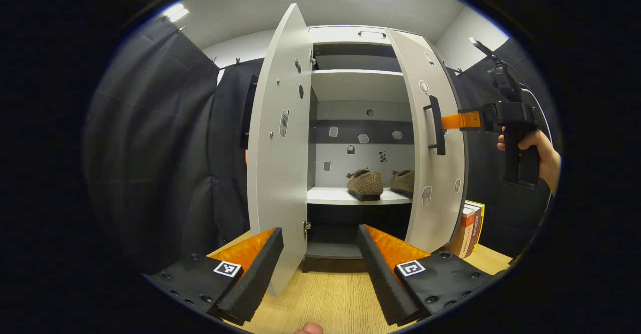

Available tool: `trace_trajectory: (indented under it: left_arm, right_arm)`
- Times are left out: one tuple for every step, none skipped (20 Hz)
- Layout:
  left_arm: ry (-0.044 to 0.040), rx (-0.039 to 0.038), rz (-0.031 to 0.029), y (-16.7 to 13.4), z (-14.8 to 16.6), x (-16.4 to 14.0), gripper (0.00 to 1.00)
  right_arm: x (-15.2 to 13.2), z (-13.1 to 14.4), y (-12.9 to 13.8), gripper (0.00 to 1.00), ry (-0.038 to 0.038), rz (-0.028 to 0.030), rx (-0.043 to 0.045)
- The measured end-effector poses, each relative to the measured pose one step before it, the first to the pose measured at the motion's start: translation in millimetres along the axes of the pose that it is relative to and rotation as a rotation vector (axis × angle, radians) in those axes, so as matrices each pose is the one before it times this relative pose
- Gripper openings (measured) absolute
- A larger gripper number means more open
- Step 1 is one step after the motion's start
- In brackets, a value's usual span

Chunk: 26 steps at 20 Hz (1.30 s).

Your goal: Grab one shoe with the right hand and put it into the shoe cabinet, grab the other shoe with the left hand and put it into the shoe cabinet; then close the right door with the right hand and the left door with the left hand.

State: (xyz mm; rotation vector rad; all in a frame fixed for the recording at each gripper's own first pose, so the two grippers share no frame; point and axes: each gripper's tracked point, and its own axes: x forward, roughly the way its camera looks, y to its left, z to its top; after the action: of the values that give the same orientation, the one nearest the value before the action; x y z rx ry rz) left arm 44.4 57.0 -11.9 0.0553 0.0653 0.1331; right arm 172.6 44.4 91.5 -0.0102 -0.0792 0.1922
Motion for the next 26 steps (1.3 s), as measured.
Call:
trace_trajectory:
  left_arm:
    - [-0.00285, 0.0021, -0.00366, -0.72, 0.69, 0.87, 0.99]
    - [-0.00141, 0.0013, -0.00421, -1.06, 0.53, 1.22, 0.97]
    - [-0.00196, 0.00008, -0.00347, -1.57, 0.8, 1.0, 0.94]
    - [-0.00229, -0.00138, -0.00589, -1.5, 0.91, 1.55, 0.94]
    - [-0.00185, -0.00174, -0.00471, -1.26, 0.51, 0.63, 0.94]
    - [-0.00081, -0.00119, -0.00475, -1.35, 0.37, 0.55, 0.94]
    - [0.00081, -0.00146, -0.00408, -1.51, -0.39, -0.11, 0.94]
    - [0.00193, -0.00193, -0.00257, -1.57, -0.48, 1.42, 0.97]
    - [0.00371, -0.00441, -0.00399, -1.32, -0.67, 1.19, 0.99]
    - [0.0057, -0.00402, -0.00414, -1.2, -1.47, 0.78, 0.99]
    - [0.00536, -0.00401, -0.00513, -2.27, -1.74, -1.01, 0.98]
    - [0.00212, -0.00087, -0.00128, -1.2, 0.41, -1.16, 0.97]
    - [-0.00021, 0.00053, -0.00028, 0.05, -0.32, -0.77, 0.97]
    - [-0.00174, -0.00063, 0.00146, 0.97, 0.01, -0.19, 0.99]
    - [-0.00198, -0.0002, 0.00273, 0.74, 0.59, 0.96, 0.97]
    - [-0.00001, -0.00108, 0.00522, 0.92, -0.13, 0.01, 0.97]
    - [0.00339, -0.00469, 0.00361, 0.82, -0.15, -0.42, 0.94]
    - [0.00007, -0.00636, 0.00385, 1.62, 0.36, -0.11, 0.96]
    - [-0.00198, -0.00341, 0.00424, 1.68, 1.18, -0.69, 0.97]
    - [-0.00191, -0.0034, 0.00018, 1.1, 1.47, 0.82, 0.99]
    - [-0.00539, -0.00039, 0.00511, 2.28, 2.07, 0.64, 0.99]
    - [-0.00185, -0.00045, 0.00663, 3.31, 1.23, -1.43, 0.97]
    - [0.00035, -0.0061, 0.00423, 3.2, 1.57, -0.65, 0.99]
    - [0.00067, -0.00662, 0.00606, 2.61, 3.04, -1.16, 0.98]
    - [0.00813, -0.0052, 0.01162, 4.45, 2.65, -0.68, 0.97]
    - [0.00546, -0.00907, 0.00879, 5.09, 2.71, -0.67, 0.96]
  right_arm:
    - [3.83, -1.84, 1.29, 0.92, 0.00617, -0.00174, 0.00155]
    - [2.77, -2.09, 1.06, 0.92, 0.00888, -0.00085, 0.00494]
    - [6.18, -1.5, 1.36, 0.92, 0.00872, -0.0031, 0.00968]
    - [6.5, -3.04, 0.44, 0.92, 0.00898, -0.00167, 0.0078]
    - [5.42, -2.76, 0.11, 0.92, 0.01004, -0.00143, 0.00728]
    - [4.64, -1.12, 1.05, 0.92, 0.0054, -0.00117, 0.00579]
    - [4.15, -1.31, 0.83, 0.92, 0.00233, -0.00053, -0.00052]
    - [3.51, -1.18, -0.38, 0.92, -0.0037, -0.00113, -0.00746]
    - [3.83, -1.53, 0.91, 0.91, -0.00241, -0.00246, -0.00522]
    - [2.66, -1.27, 0.81, 0.92, -0.00276, -0.00322, 0.00029]
    - [2.9, -0.62, -0.1, 0.92, 0.0002, -0.00403, 0.00175]
    - [2.11, -0.76, 0.32, 0.92, 0.00005, -0.0039, -0.00084]
    - [0.7, -0.34, 1.0, 0.92, -0.00058, -0.00433, -0.0014]
    - [0.4, -0.41, 0.55, 0.92, -0.00383, -0.0037, 0.00055]
    - [0.37, -0.87, -0.06, 0.92, -0.00475, -0.00398, 0.00111]
    - [-0.25, -0.34, -0.1, 0.92, -0.0044, -0.00451, 0.00043]
    - [0.32, -0.08, -0.15, 0.92, -0.00093, -0.0051, 0.00133]
    - [0.0, -0.1, -0.3, 0.92, 0.00115, -0.00255, 0.00013]
    - [-0.69, 0.69, -1.45, 0.92, 0.00475, -0.00294, 0.00132]
    - [-2.7, 0.12, -3.15, 0.92, 0.00984, -0.00371, 0.00376]
    - [-4.29, 2.5, -2.62, 0.93, 0.00242, -0.00102, 0.0126]
    - [-7.57, 2.84, -2.26, 0.93, -0.00384, 0.00022, 0.0151]
    - [-9.2, 2.04, -2.68, 0.93, -0.00637, 0.00017, 0.00682]
    - [-10.84, 1.58, -4.33, 0.93, -0.00898, -0.00644, -0.00398]
    - [-9.55, 1.66, -4.24, 0.93, -0.01393, -0.00706, -0.01626]
    - [-9.1, -0.47, -3.39, 0.93, -0.01238, -0.0019, -0.02475]
